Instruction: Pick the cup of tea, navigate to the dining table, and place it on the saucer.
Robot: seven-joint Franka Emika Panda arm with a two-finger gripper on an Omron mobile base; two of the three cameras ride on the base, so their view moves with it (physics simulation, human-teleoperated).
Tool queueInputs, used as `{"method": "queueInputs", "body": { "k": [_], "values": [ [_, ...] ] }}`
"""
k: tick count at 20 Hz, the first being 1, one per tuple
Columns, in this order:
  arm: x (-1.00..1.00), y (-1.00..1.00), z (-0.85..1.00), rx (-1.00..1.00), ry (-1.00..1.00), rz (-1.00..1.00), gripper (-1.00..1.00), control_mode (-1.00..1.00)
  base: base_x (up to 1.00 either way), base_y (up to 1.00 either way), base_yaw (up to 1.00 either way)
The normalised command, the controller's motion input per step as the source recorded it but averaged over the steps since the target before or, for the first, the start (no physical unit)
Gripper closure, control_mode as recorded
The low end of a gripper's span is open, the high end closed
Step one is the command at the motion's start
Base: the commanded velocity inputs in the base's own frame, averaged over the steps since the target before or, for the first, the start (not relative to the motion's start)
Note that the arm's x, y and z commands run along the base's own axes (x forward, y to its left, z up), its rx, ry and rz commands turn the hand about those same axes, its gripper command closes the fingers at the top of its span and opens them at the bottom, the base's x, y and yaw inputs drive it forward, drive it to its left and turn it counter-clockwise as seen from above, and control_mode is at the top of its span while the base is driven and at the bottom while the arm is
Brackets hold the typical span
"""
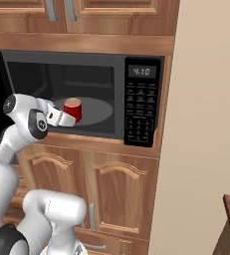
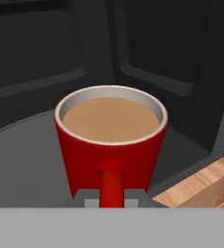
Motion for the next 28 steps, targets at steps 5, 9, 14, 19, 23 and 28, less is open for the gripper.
{"method": "queueInputs", "body": {
  "k": [5,9,14,19,23,28],
  "values": [
    [-0.50,-0.02,0.43,0.00,0.00,0.00,1.00,-1.00,0.00,0.00,0.00],
    [-0.49,-0.03,0.32,0.00,0.00,0.00,1.00,-1.00,0.00,0.00,0.00],
    [-0.53,-0.09,0.13,-0.03,0.00,0.01,1.00,-1.00,0.00,0.00,0.00],
    [-0.53,-0.14,0.07,-0.02,0.01,0.04,1.00,-1.00,0.00,0.00,0.00],
    [-0.58,-0.23,0.12,0.00,0.02,0.07,1.00,-1.00,0.00,0.00,0.00],
    [-0.62,-0.24,0.16,0.00,0.05,0.09,1.00,-1.00,0.00,0.00,0.00]
  ]
}}
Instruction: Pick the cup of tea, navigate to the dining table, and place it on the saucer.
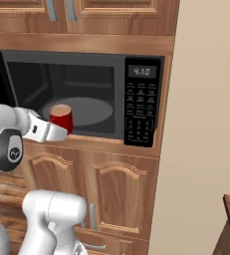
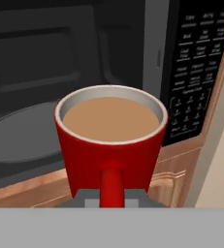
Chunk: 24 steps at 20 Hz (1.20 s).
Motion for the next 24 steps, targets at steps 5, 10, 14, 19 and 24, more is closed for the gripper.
{"method": "queueInputs", "body": {
  "k": [5,10,14,19,24],
  "values": [
    [-0.64,-0.26,0.20,0.00,0.07,0.11,1.00,-1.00,0.00,0.00,0.00],
    [-0.64,-0.22,0.22,0.00,0.01,0.14,1.00,-1.00,0.00,0.00,0.00],
    [-0.63,-0.16,0.19,0.00,0.00,0.16,1.00,-1.00,0.00,0.00,0.00],
    [-0.45,-0.04,0.14,0.00,0.00,0.18,1.00,-1.00,0.00,0.00,0.00],
    [-0.08,0.00,0.03,0.00,0.00,0.12,1.00,-1.00,0.00,0.00,0.00]
  ]
}}
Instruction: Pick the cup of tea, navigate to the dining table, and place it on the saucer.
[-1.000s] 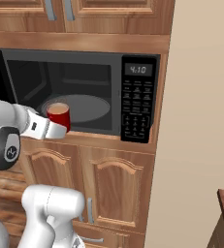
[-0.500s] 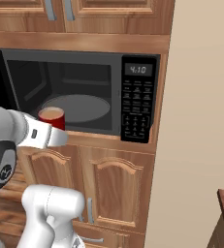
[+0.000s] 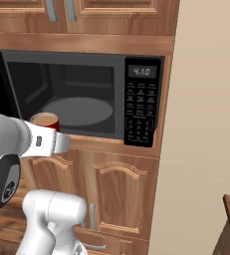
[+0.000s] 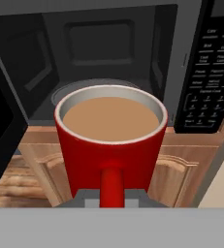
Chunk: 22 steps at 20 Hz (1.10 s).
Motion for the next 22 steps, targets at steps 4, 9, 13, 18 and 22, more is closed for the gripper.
{"method": "queueInputs", "body": {
  "k": [4,9,13,18,22],
  "values": [
    [0.00,0.00,0.00,0.00,0.00,0.03,1.00,-1.00,0.00,0.00,0.00],
    [0.00,0.00,0.00,0.00,0.00,0.00,1.00,-1.00,0.00,0.00,0.00],
    [-0.20,0.00,0.00,0.00,-0.03,0.00,1.00,-1.00,0.00,0.00,0.00],
    [-0.34,0.00,0.00,0.00,-0.03,0.00,1.00,-1.00,0.00,0.00,0.00],
    [-0.21,0.00,0.00,0.00,-0.02,-0.01,1.00,1.00,-0.25,0.00,-0.05]
  ]
}}
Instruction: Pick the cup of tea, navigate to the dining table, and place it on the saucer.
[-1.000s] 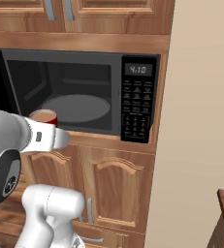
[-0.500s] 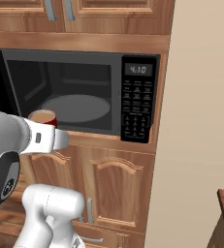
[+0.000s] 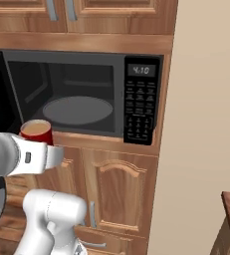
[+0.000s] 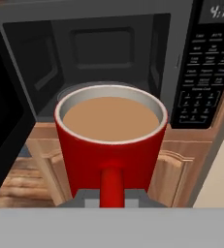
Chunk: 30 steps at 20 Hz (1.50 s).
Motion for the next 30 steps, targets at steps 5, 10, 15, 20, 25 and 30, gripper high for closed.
{"method": "queueInputs", "body": {
  "k": [5,10,15,20,25,30],
  "values": [
    [0.00,0.00,0.00,0.00,0.00,0.00,1.00,1.00,-0.52,0.00,-0.24],
    [0.00,0.00,0.00,0.00,0.00,0.00,1.00,1.00,-0.51,0.00,-0.38],
    [0.00,0.00,0.00,0.00,0.00,0.00,1.00,1.00,-0.51,0.00,-0.53],
    [0.00,0.00,0.00,0.00,0.00,0.00,1.00,1.00,-0.51,0.00,-0.65],
    [0.00,0.00,0.00,0.00,0.00,0.00,1.00,1.00,-0.47,0.00,-0.74],
    [0.00,0.00,0.00,0.00,0.00,0.00,1.00,1.00,-0.45,0.00,-0.76]
  ]
}}
